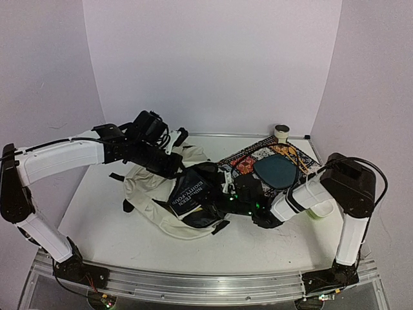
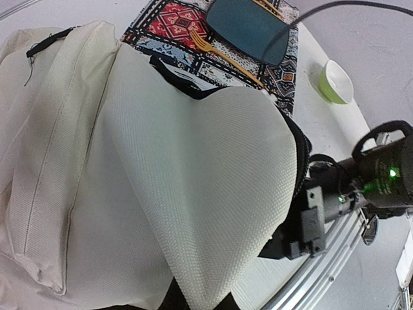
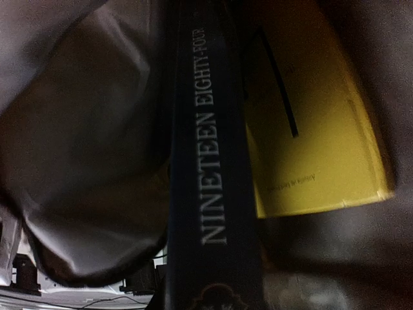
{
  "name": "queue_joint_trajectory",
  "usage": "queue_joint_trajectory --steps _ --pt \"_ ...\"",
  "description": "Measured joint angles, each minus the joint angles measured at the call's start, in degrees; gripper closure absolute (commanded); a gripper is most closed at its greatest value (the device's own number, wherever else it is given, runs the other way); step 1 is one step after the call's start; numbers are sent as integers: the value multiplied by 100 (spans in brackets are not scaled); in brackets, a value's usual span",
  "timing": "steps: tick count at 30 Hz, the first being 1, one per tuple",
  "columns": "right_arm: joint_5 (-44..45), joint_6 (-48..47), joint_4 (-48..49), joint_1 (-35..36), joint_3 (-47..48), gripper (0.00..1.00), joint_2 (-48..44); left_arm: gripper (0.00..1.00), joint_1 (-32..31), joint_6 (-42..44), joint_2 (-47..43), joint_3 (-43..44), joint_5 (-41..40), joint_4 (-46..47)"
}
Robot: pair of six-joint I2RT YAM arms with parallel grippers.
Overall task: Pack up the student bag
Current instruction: Place the book in the largest pocket of the bag.
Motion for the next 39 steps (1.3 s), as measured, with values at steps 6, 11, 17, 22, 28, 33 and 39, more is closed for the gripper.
queue_joint_trajectory --steps 6,11,17,22,28,33,39 --pt "91 86 25 8 735 100 691 100 -75 -136 -458 -354 147 112" --pt "231 83 74 114 994 95 1007 100 -120 -232 -660 -698 145 253" --pt "386 -58 130 204 965 72 1075 97 -150 -326 -873 -1033 10 409" --pt "372 -263 328 280 587 54 1029 96 -159 -421 -1000 -1247 -64 560" --pt "317 -680 283 394 105 37 520 96 -173 -452 -1023 -1426 -71 676" --pt "249 -1171 203 426 -22 32 -139 96 -185 -470 -1057 -1570 -61 790" --pt "265 -1778 -448 466 56 34 -614 96 -191 -583 -1140 -1795 33 928"
